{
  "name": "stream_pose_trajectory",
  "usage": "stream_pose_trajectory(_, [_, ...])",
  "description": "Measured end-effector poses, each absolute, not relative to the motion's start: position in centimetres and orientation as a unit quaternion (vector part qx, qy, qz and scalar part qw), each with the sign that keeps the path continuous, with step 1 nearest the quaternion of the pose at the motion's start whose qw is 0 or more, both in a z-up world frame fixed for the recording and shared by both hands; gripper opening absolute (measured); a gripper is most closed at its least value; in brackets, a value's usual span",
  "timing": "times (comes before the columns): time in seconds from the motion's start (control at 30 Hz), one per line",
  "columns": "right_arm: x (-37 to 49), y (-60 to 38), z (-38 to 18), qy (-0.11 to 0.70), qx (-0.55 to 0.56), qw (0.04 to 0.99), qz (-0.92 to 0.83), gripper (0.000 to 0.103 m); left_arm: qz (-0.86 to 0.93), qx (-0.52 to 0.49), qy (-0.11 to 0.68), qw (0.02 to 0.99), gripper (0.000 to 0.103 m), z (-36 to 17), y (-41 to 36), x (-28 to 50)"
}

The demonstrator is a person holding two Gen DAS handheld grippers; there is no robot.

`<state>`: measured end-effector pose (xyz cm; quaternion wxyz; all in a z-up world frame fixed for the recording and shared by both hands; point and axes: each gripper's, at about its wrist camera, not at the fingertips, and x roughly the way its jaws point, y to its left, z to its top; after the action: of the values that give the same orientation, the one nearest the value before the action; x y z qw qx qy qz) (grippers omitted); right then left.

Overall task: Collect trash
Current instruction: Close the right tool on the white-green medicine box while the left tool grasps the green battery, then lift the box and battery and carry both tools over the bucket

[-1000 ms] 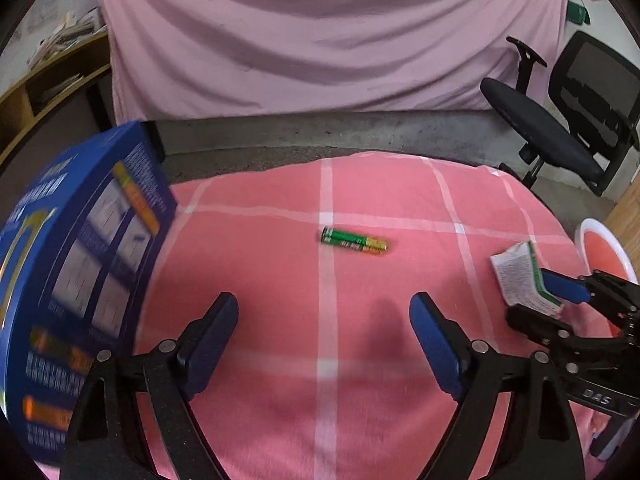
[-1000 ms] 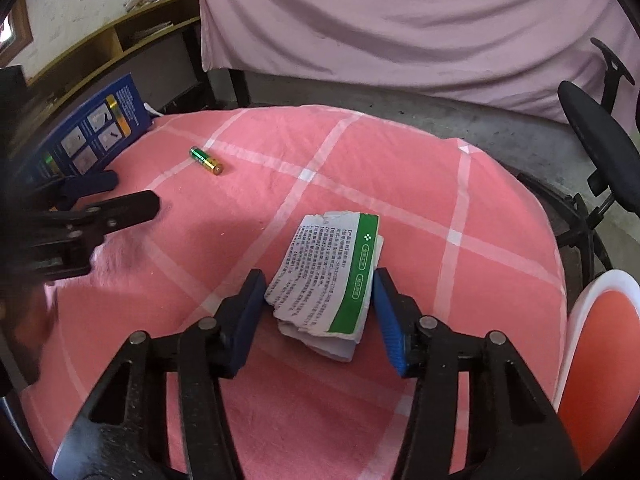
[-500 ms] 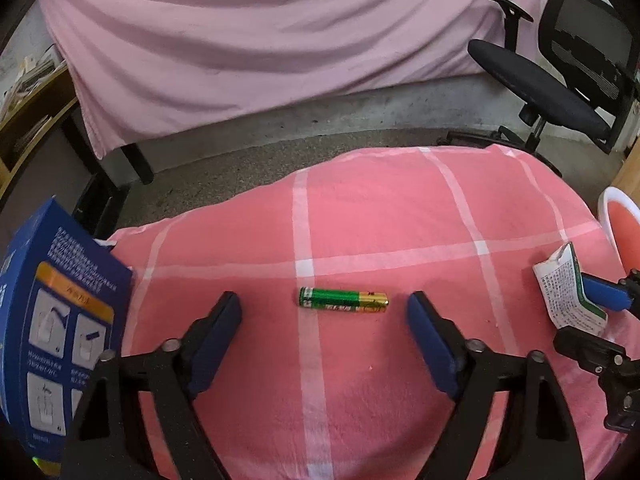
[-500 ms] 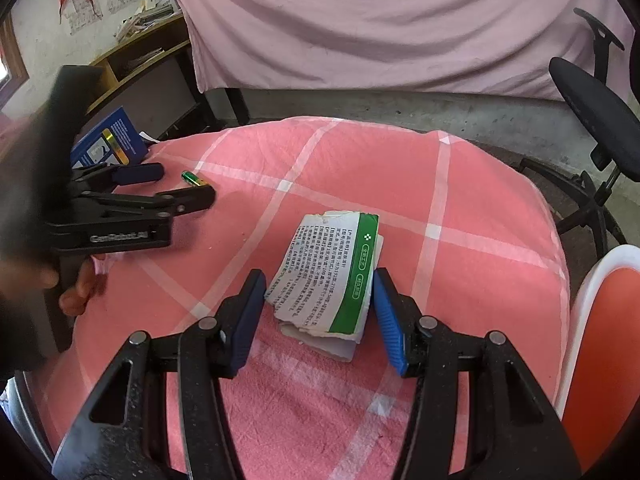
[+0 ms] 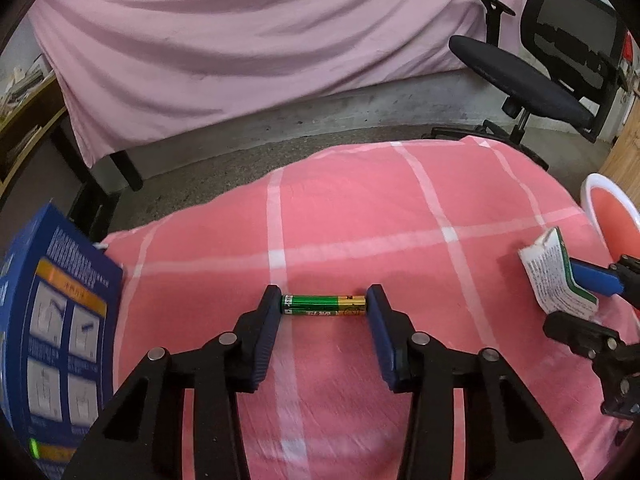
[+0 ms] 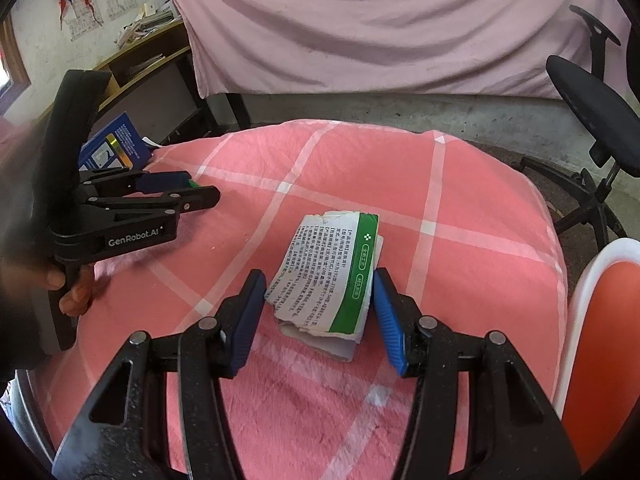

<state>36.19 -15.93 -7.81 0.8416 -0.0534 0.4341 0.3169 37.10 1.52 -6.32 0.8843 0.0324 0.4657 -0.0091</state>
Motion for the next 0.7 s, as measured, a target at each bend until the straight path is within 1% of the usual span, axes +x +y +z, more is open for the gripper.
stream_pose_trajectory(0.13, [35.2,-16.8,-6.9,0.41,-0.05,0.855,0.315,0.072,-0.023,-0.004,0.439,0.898,0.038,-5.3,1.0,34.4])
stream_pose_trajectory(0.3, [33.4,-18.1,-5.3,0.362,-0.043,0.877,0.312,0.073,-0.028,-0.032,0.381,0.924,0.038,-3.5,-0.2,30.9])
stream_pose_trajectory(0.7, [27.0,-23.3,-0.1,0.161,-0.017,0.952,0.258,0.073,-0.035,-0.061,0.182,0.981,0.038,2.8,-4.6,24.2])
